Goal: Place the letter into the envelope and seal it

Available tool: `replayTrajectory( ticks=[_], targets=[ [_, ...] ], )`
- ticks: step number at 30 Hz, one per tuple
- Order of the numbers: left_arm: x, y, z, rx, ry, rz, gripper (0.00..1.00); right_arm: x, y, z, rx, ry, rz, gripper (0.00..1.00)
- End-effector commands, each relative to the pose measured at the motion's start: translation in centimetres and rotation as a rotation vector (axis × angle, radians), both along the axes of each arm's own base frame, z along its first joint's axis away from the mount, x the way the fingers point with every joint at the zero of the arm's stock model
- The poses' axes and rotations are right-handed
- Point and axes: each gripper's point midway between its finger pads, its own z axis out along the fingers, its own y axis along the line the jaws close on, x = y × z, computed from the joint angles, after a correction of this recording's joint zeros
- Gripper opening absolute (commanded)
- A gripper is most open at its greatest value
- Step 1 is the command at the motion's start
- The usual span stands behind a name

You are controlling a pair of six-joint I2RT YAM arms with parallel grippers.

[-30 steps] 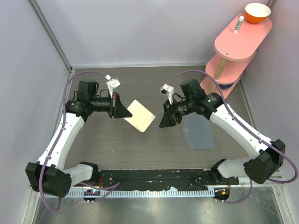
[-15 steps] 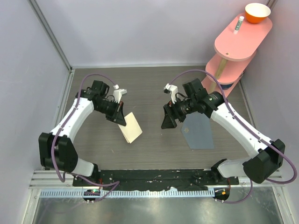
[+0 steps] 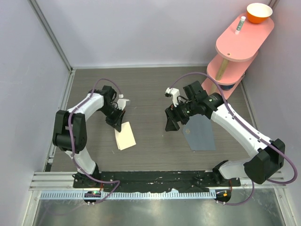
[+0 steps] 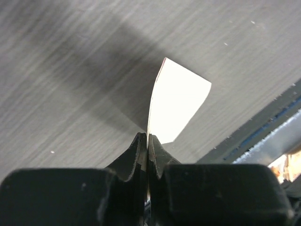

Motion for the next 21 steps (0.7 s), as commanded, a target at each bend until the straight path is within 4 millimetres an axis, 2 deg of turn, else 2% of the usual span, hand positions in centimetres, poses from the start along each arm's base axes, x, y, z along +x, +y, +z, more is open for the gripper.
replayTrajectory(
  ticks=[1, 5, 6, 8, 10, 11, 12, 13, 14, 15, 16, 19, 21],
  targets=[
    [3.2, 1.5, -1.1, 0.089, -0.114, -0.010, 0.10, 0.5, -2.2, -1.8, -0.101, -0.028, -0.021, 0.78],
    [3.8, 2.0, -2.6, 0.125, -0.115, -0.006, 0.27, 1.6, -5.3, -3.9, -0.210, 0.000, -0.076, 0.77],
    [3.7, 2.1, -2.9, 0.132, -0.107, 0.001, 0.35, 2.1, -6.3, -4.5, -0.242, 0.010, -0.099, 0.77],
    [4.0, 2.3, -2.9, 0.136, -0.121, 0.013, 0.43, 2.0, -8.1, -5.2, -0.296, 0.025, -0.090, 0.77],
    [4.3, 1.9, -1.8, 0.104, -0.146, 0.033, 0.59, 2.0, -11.1, -6.6, -0.399, 0.041, -0.122, 0.76],
    [4.5, 1.7, -1.2, 0.087, -0.159, 0.037, 0.62, 2.1, -12.4, -7.2, -0.441, 0.021, -0.100, 0.75],
    [4.9, 1.5, -0.5, 0.075, -0.180, 0.046, 0.68, 2.5, -14.5, -7.9, -0.491, 0.023, -0.140, 0.75],
    [5.1, 1.2, 0.8, 0.059, -0.217, 0.053, 0.75, 2.1, -15.7, -8.7, -0.516, 0.043, -0.146, 0.75],
    [5.4, 1.1, 1.6, 0.046, -0.238, 0.062, 0.77, 2.1, -16.7, -9.2, -0.532, 0.047, -0.142, 0.75],
    [5.5, 0.7, 2.5, 0.025, -0.259, 0.063, 0.87, 2.2, -18.3, -9.6, -0.546, 0.073, -0.177, 0.75],
    [5.9, 0.6, 4.2, 0.010, -0.302, 0.067, 0.89, 2.0, -19.1, -10.3, -0.566, 0.099, -0.181, 0.75],
    [6.2, -0.2, 6.9, -0.047, -0.360, 0.074, 0.93, 2.2, -21.5, -11.5, -0.609, 0.128, -0.225, 0.75],
    [5.8, -0.7, 8.8, -0.095, -0.399, 0.083, 0.94, 2.3, -22.0, -12.6, -0.618, 0.169, -0.232, 0.75]
  ],
)
